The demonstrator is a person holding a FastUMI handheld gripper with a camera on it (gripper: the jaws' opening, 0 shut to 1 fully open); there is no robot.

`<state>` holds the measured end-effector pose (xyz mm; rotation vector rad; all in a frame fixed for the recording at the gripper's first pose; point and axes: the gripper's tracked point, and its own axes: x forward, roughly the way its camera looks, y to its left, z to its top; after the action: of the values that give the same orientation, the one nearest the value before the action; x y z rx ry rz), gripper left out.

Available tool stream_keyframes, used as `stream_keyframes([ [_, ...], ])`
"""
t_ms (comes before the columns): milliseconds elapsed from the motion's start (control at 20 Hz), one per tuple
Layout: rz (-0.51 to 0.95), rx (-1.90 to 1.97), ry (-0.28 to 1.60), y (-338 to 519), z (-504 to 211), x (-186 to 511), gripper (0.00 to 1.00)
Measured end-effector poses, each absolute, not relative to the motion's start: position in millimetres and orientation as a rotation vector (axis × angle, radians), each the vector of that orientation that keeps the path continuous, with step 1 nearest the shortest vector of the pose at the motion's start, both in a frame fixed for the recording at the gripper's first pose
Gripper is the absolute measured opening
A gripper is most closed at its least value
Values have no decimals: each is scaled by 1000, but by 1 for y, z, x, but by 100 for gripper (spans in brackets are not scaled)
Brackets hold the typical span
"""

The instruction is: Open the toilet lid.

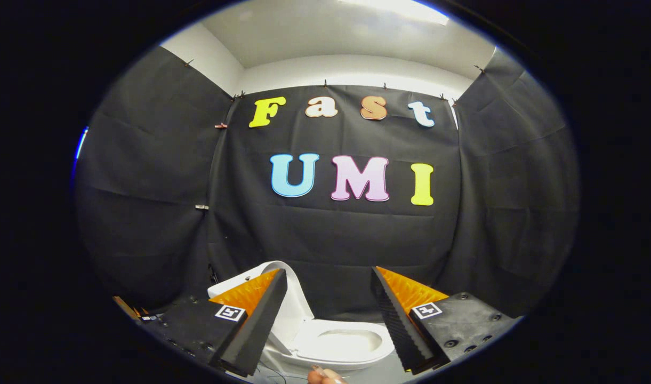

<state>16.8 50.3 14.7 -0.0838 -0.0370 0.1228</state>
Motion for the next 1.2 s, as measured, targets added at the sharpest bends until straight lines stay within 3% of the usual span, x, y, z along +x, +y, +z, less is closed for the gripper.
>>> stream_keyframes([
  [1200,116,-50,-8,33,9,15,98],
])
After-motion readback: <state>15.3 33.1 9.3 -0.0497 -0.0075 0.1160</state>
